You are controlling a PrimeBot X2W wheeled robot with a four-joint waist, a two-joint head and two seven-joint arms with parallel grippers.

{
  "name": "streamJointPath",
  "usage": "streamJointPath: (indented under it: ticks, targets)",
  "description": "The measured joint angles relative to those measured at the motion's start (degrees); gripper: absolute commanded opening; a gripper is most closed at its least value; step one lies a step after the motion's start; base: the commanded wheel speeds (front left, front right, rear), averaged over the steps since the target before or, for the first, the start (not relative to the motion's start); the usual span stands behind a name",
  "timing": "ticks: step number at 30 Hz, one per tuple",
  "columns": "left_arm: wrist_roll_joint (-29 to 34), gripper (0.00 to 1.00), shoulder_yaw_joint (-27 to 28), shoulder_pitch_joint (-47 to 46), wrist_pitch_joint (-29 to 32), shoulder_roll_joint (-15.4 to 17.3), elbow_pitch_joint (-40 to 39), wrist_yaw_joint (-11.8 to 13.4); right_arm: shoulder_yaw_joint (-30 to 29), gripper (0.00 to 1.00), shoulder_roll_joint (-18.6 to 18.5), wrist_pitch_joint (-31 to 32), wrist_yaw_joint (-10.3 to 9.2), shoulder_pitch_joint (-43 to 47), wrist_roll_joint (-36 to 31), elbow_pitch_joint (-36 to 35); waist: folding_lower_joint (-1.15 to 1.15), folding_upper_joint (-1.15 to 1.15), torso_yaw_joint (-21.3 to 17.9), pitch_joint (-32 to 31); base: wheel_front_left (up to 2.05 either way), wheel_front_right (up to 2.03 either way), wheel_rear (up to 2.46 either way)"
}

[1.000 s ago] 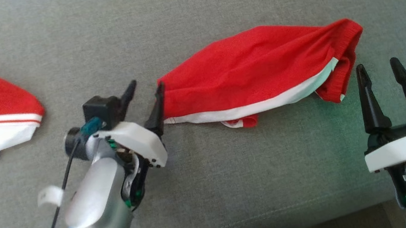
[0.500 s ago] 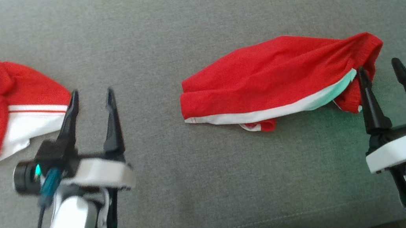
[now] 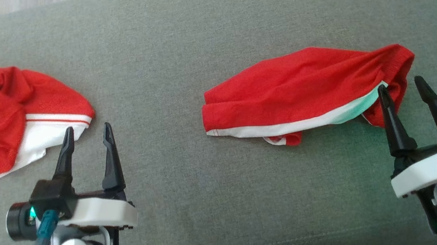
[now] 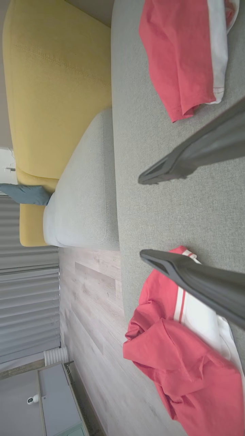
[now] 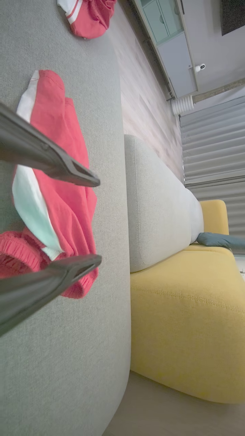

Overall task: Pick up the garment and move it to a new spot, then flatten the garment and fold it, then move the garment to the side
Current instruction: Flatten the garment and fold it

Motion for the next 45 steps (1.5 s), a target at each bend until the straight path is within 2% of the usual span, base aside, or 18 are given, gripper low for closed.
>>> streamJointPath:
  ticks: [12,14,17,20,23,24,30,36,45]
  targets:
    - [0.44,1.0,-0.22,-0.01,0.0,0.0,0.38,-0.43,-0.03,1.0,-0.02,0.24,0.0,0.04,0.01,-0.27,0.0,0.0,0.35,0.57,0.0,0.0,0.0]
    - [0.96,1.0,-0.79,-0.15,0.02,0.05,0.56,-1.19,-0.03,1.0,-0.02,0.24,0.0,0.03,0.02,-0.31,0.0,0.0,0.4,0.82,0.0,0.0,0.0]
    - [1.36,1.0,-3.33,-0.88,1.33,0.08,0.88,-3.21,-0.04,1.0,-0.02,0.52,0.0,0.01,0.02,-0.37,0.0,0.0,0.33,1.52,0.0,0.0,0.0]
    - [1.51,1.0,-6.95,-3.54,4.45,-0.43,2.56,-6.34,0.02,1.0,-0.02,0.64,0.0,-0.08,0.02,-0.62,0.0,0.0,0.12,2.68,0.0,0.0,0.0]
    - [1.45,1.0,-10.17,-7.51,7.97,-2.13,4.9,-9.33,0.08,1.0,-0.01,0.64,0.0,-0.2,0.02,-0.63,0.0,0.0,-0.26,3.91,0.0,0.0,0.0]
    - [1.45,1.0,-10.17,-7.51,7.97,-2.13,4.9,-9.33,0.08,1.0,-0.01,0.64,0.0,-0.2,0.02,-0.63,0.0,0.0,-0.26,3.91,0.0,0.0,0.0]
    - [-0.52,1.0,-13.71,-13.01,14.23,-4.93,12.88,-14.55,0.88,1.0,0.0,0.45,0.0,-1.57,0.02,-0.35,0.0,0.0,-1.73,6.15,0.0,0.0,0.0]
    - [-2.08,1.0,-14.51,-16.36,16.58,-5.73,19.38,-16.35,1.16,1.0,0.01,0.07,0.0,-2.54,0.18,-0.12,0.0,0.0,-3.48,7.74,0.0,0.0,0.0]
    - [-3.12,1.0,-14.99,-18.2,16.97,-6.09,21.17,-17.57,1.0,1.0,0.02,-0.44,0.0,-2.54,0.22,0.89,0.0,0.0,-4.33,8.38,0.0,0.0,0.0]
